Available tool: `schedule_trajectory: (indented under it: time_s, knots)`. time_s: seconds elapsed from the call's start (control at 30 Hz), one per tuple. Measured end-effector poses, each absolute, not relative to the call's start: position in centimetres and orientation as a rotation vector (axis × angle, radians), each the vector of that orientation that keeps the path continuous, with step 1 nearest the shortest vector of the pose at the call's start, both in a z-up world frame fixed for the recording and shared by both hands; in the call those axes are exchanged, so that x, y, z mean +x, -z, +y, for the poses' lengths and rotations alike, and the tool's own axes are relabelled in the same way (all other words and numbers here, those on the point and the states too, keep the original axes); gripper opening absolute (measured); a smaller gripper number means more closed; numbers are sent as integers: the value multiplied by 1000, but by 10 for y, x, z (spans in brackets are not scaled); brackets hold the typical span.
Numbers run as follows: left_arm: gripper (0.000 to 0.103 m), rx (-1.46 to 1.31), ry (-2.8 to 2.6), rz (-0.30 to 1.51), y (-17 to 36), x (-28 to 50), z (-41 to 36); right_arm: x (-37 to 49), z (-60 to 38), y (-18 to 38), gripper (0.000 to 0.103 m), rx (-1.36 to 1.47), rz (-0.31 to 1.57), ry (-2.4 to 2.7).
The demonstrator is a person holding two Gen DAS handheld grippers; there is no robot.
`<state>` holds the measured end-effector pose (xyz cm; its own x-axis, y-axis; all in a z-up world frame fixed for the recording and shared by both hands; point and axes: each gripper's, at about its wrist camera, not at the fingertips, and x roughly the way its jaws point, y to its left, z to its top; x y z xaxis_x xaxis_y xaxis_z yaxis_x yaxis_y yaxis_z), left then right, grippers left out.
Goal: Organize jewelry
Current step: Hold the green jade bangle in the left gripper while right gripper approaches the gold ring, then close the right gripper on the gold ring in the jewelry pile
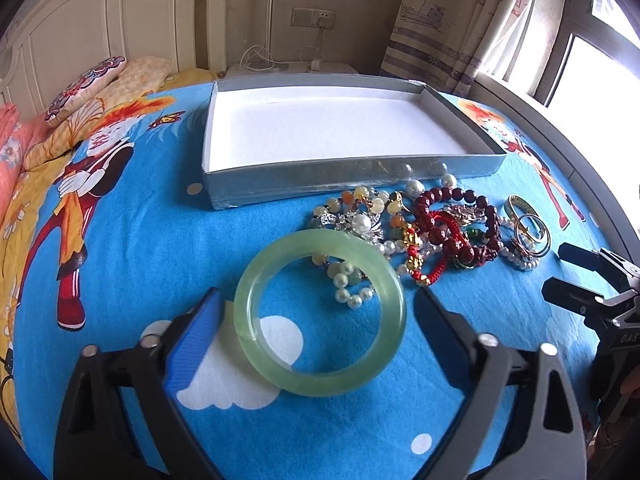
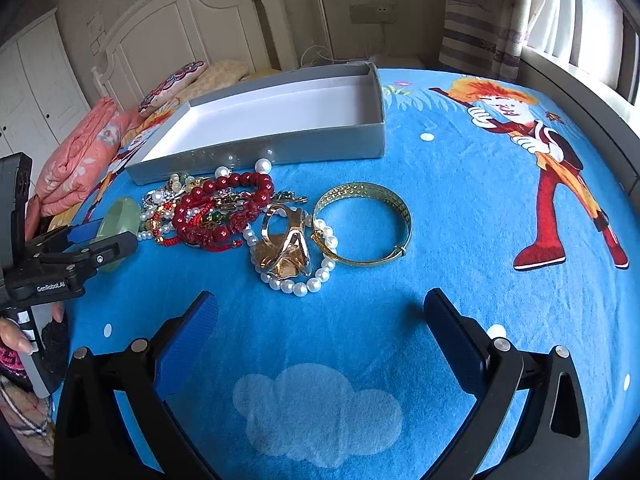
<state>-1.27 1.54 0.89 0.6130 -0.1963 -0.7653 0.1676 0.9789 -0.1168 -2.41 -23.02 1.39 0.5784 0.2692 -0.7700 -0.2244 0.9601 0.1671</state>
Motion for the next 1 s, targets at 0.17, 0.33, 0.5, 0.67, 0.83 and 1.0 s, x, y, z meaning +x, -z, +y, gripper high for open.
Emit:
schedule_trajectory:
  time_s: [0.17, 0.33, 0.5, 0.67, 0.83, 1.0]
  knots:
    - [78, -83, 227, 820, -15, -24, 22, -40, -222, -27, 99, 8, 788, -333]
    - [78, -129, 209, 754, -23, -34, 32, -45, -221, -31, 97, 4, 757, -352]
    - [78, -182, 203, 726, -26, -37, 41, -40, -226, -30, 87, 42, 771, -352]
    - [78, -183, 208, 725, -27, -38, 41, -33, -218, -30, 63, 45, 777, -362]
    - [78, -185, 209, 725, -26, -38, 41, -17, -219, -27, 49, 89, 806, -358]
    - [78, -184, 210, 727, -26, -38, 40, -11, -218, -20, 25, 97, 836, -358]
